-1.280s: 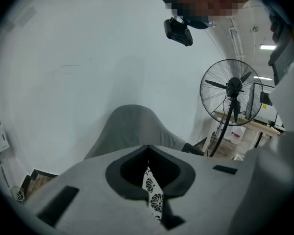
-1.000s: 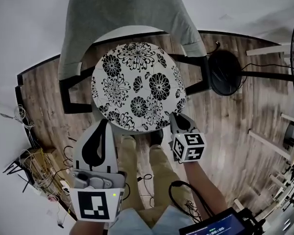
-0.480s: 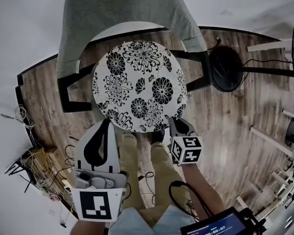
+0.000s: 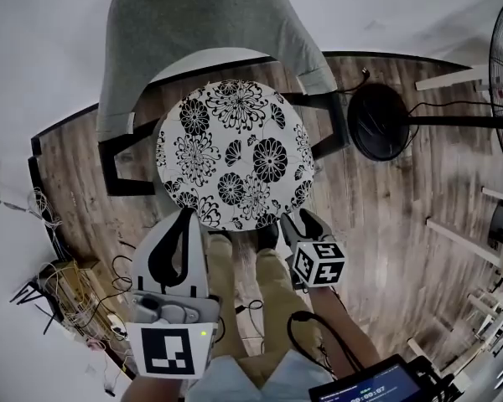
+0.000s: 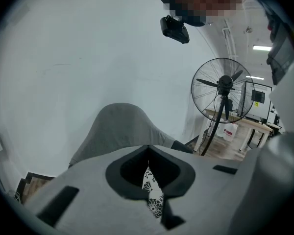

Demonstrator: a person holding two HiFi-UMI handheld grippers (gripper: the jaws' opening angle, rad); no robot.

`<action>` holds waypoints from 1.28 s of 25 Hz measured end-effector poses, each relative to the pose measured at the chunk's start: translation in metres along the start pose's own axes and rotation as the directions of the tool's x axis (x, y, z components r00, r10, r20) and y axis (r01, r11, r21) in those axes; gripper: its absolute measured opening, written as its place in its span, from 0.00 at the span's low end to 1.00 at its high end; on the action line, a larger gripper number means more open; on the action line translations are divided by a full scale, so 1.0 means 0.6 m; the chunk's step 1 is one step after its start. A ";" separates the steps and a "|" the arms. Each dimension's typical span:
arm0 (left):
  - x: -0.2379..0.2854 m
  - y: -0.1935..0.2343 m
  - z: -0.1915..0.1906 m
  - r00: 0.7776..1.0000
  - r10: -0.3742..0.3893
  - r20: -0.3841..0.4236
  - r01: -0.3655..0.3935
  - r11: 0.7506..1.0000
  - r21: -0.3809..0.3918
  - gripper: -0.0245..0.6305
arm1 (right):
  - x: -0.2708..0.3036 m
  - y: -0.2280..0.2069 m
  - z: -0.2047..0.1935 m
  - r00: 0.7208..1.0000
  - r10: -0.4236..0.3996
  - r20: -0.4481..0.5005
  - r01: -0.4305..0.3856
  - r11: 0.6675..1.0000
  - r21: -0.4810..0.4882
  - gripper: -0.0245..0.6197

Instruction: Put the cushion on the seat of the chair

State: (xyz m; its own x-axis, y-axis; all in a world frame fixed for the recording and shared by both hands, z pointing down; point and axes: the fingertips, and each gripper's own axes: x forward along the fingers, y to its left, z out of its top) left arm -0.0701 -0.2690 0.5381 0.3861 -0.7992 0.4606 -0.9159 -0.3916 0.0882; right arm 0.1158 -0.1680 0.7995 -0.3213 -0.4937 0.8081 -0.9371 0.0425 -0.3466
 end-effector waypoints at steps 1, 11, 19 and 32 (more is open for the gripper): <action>-0.002 -0.004 0.007 1.000 -0.001 0.007 0.001 1.000 0.004 0.05 | -0.013 0.000 0.004 1.000 0.000 0.011 0.000 1.000 0.006 0.36; -0.076 -0.045 0.150 0.988 0.060 0.142 -0.064 0.998 0.025 0.05 | -0.203 0.120 0.236 0.952 0.132 0.275 -0.090 0.983 -0.162 0.31; -0.180 -0.066 0.314 0.939 0.130 0.320 -0.155 0.986 0.054 0.05 | -0.429 0.295 0.451 0.807 0.309 0.504 -0.097 0.910 -0.402 0.19; -0.288 -0.114 0.462 0.854 0.146 0.499 -0.208 0.976 0.069 0.05 | -0.655 0.397 0.532 0.618 0.416 0.667 0.045 0.828 -0.559 0.05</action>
State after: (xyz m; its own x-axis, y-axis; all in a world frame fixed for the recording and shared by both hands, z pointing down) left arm -0.0435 -0.2306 0.2078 0.2506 -0.9675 -0.0347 -0.9662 -0.2478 -0.0708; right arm 0.0625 -0.2409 0.2472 -0.4974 -0.8667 0.0375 -0.8669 0.4982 0.0152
